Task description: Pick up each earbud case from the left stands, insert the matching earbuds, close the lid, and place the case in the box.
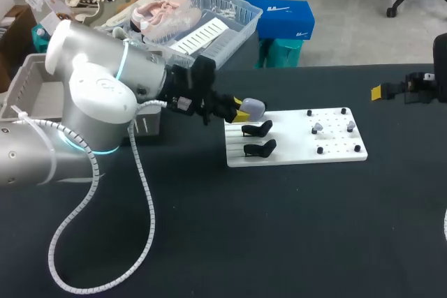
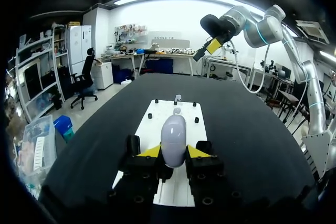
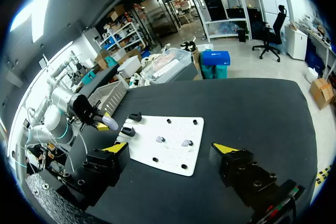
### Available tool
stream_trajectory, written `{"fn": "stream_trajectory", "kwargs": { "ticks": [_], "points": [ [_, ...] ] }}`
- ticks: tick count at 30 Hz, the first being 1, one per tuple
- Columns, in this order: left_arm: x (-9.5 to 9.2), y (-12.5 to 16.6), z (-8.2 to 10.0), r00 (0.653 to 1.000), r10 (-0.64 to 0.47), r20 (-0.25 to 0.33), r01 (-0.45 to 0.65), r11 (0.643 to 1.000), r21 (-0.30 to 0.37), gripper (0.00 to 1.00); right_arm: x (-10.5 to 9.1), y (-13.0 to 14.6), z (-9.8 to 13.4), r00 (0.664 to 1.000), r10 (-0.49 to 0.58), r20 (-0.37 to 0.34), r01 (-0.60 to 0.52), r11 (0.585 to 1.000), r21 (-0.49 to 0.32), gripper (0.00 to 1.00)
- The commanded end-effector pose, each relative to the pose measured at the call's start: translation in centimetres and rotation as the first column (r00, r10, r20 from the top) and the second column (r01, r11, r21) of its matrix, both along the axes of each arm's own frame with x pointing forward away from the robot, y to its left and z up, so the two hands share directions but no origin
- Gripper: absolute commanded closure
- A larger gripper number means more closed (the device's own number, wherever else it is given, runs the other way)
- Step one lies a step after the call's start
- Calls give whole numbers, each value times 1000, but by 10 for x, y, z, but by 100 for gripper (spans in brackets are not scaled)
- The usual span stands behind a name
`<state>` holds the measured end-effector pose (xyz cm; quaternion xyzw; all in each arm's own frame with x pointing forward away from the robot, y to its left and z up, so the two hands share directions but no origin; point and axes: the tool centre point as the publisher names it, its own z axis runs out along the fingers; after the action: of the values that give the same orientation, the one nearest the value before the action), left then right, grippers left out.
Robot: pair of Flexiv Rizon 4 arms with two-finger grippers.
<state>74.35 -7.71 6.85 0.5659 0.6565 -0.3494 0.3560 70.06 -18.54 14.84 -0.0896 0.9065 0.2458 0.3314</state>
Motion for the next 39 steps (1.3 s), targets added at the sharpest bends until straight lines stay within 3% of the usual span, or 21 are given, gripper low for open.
{"fn": "stream_trajectory", "kwargs": {
  "ticks": [1,9,15,21,29,39],
  "points": [
    [-16,2,11,999,29,20,-28,999,-22,100,3,-6,9,1000,5,-9,-5,1000,-13,0],
    [-32,-7,39,997,53,47,-48,993,-108,100,11,8,14,995,94,-17,-94,995,-30,0],
    [-37,-17,48,996,51,71,-42,991,-126,100,11,29,13,986,160,-41,-161,986,-34,0],
    [-41,-30,54,995,46,83,-34,989,-147,100,7,54,16,973,228,-46,-229,973,-36,0],
    [-43,-42,57,999,31,44,-24,987,-158,100,-1,83,20,955,289,-62,-292,956,-38,0],
    [-40,-58,58,998,26,61,-16,988,-154,100,-6,113,13,932,354,-75,-357,934,-33,0]
  ]
}}
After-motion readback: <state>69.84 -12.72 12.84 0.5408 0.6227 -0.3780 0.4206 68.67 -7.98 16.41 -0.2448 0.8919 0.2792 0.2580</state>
